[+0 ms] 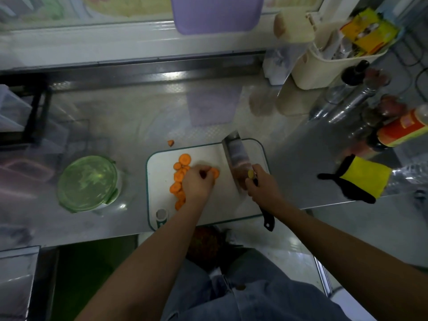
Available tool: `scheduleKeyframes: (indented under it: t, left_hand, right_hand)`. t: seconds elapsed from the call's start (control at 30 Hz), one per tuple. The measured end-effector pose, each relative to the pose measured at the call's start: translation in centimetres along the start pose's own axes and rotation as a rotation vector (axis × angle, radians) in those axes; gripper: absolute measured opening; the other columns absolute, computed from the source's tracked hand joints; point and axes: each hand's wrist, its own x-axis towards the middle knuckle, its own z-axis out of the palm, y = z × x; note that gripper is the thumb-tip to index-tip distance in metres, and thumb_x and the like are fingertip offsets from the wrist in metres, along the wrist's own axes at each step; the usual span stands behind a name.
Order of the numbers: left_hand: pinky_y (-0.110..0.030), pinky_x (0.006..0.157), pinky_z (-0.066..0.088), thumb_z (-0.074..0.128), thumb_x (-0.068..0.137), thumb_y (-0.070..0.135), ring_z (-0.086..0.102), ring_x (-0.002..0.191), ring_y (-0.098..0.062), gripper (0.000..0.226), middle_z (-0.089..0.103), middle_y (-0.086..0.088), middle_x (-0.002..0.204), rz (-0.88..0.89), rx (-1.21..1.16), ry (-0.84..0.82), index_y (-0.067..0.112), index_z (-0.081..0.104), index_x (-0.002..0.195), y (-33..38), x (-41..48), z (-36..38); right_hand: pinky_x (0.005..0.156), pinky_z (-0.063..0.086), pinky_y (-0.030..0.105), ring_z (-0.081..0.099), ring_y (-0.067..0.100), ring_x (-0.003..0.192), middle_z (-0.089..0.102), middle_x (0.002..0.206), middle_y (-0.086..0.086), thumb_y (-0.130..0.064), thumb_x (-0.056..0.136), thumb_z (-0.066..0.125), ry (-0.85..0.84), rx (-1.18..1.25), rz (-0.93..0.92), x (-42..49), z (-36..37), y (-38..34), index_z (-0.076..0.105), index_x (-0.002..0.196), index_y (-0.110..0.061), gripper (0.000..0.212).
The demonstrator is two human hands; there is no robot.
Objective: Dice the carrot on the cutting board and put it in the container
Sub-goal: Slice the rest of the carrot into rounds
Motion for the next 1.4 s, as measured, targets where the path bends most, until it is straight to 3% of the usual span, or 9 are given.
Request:
scheduleKeyframes:
  t: [0.1, 0.23, 0.37, 0.5, 0.7, 0.97, 1.17, 1.4]
  left_hand:
    - [-0.029, 0.084, 0.049, 0.066, 0.086, 0.015, 0.065, 0.094, -0.021, 0.018, 0.072, -0.007, 0.100, -0.008, -0.009, -0.083, 0.009, 0.072, 0.101, 0.9, 0.3, 1.2]
    - [-0.030, 0.086, 0.049, 0.065, 0.086, 0.019, 0.064, 0.100, -0.024, 0.020, 0.072, -0.006, 0.104, -0.044, 0.093, -0.147, 0.015, 0.073, 0.103, 1.4, 0.4, 3.0]
    - [-0.030, 0.088, 0.046, 0.064, 0.087, 0.021, 0.063, 0.102, -0.025, 0.023, 0.070, -0.007, 0.108, -0.039, 0.138, -0.074, 0.014, 0.070, 0.108, 1.4, 0.3, 3.1]
    - [-0.026, 0.080, 0.045, 0.067, 0.085, 0.024, 0.065, 0.095, -0.022, 0.018, 0.072, -0.005, 0.101, -0.089, 0.111, -0.055, 0.013, 0.072, 0.099, 1.0, 0.1, 2.8]
    - [-0.028, 0.078, 0.049, 0.070, 0.084, 0.023, 0.066, 0.092, -0.022, 0.017, 0.072, -0.006, 0.100, -0.187, 0.046, -0.078, 0.013, 0.074, 0.097, 0.9, 0.1, 3.3]
    - [-0.038, 0.078, 0.054, 0.074, 0.080, 0.021, 0.068, 0.085, -0.024, 0.013, 0.074, -0.008, 0.089, -0.211, -0.001, -0.076, 0.010, 0.076, 0.086, 0.6, -0.8, 3.6]
    - [-0.038, 0.077, 0.055, 0.075, 0.078, 0.024, 0.067, 0.084, -0.023, 0.013, 0.074, -0.006, 0.087, -0.219, 0.016, -0.085, 0.012, 0.076, 0.084, 0.5, -1.1, 3.4]
    - [-0.036, 0.074, 0.055, 0.076, 0.077, 0.031, 0.067, 0.078, -0.023, 0.020, 0.073, -0.007, 0.084, -0.170, 0.060, -0.122, 0.012, 0.076, 0.084, 0.8, -1.6, 3.7]
  right_hand:
    - [0.060, 0.053, 0.051, 0.060, 0.031, 0.062, 0.061, 0.072, 0.013, -0.017, 0.092, 0.048, 0.007, -0.008, 0.007, -0.2, -0.7, 0.0, 0.046, 0.103, -0.014, 0.012]
    - [0.053, 0.044, 0.032, 0.056, 0.024, 0.063, 0.058, 0.075, 0.007, -0.016, 0.095, 0.048, -0.038, -0.116, -0.022, -0.7, -1.4, 0.1, 0.045, 0.110, -0.010, 0.016]
    - [0.050, 0.037, 0.032, 0.052, 0.025, 0.056, 0.055, 0.069, 0.008, -0.020, 0.096, 0.044, -0.041, -0.275, -0.097, -0.8, -0.6, 0.1, 0.041, 0.116, -0.010, 0.022]
    - [0.048, 0.037, 0.033, 0.048, 0.025, 0.052, 0.048, 0.063, 0.003, -0.023, 0.096, 0.043, -0.035, -0.375, -0.117, -0.9, 0.3, -0.2, 0.040, 0.117, -0.012, 0.023]
    - [0.047, 0.036, 0.032, 0.049, 0.024, 0.054, 0.049, 0.065, 0.001, -0.021, 0.094, 0.044, -0.084, -0.369, -0.156, -1.6, 0.7, -0.6, 0.041, 0.116, -0.013, 0.023]
    - [0.054, 0.037, 0.032, 0.049, 0.024, 0.061, 0.055, 0.076, 0.006, -0.027, 0.098, 0.040, -0.162, -0.430, -0.061, -1.8, 0.6, 0.0, 0.041, 0.120, -0.012, 0.027]
    - [0.062, 0.039, 0.034, 0.061, 0.035, 0.081, 0.065, 0.092, 0.016, -0.030, 0.099, 0.040, -0.142, -0.394, -0.079, -1.2, -0.2, -0.2, 0.048, 0.119, -0.011, 0.029]
    - [0.057, 0.038, 0.031, 0.053, 0.025, 0.065, 0.060, 0.080, 0.009, -0.029, 0.100, 0.040, -0.085, -0.414, -0.121, -2.4, -1.1, -0.6, 0.042, 0.124, -0.012, 0.030]
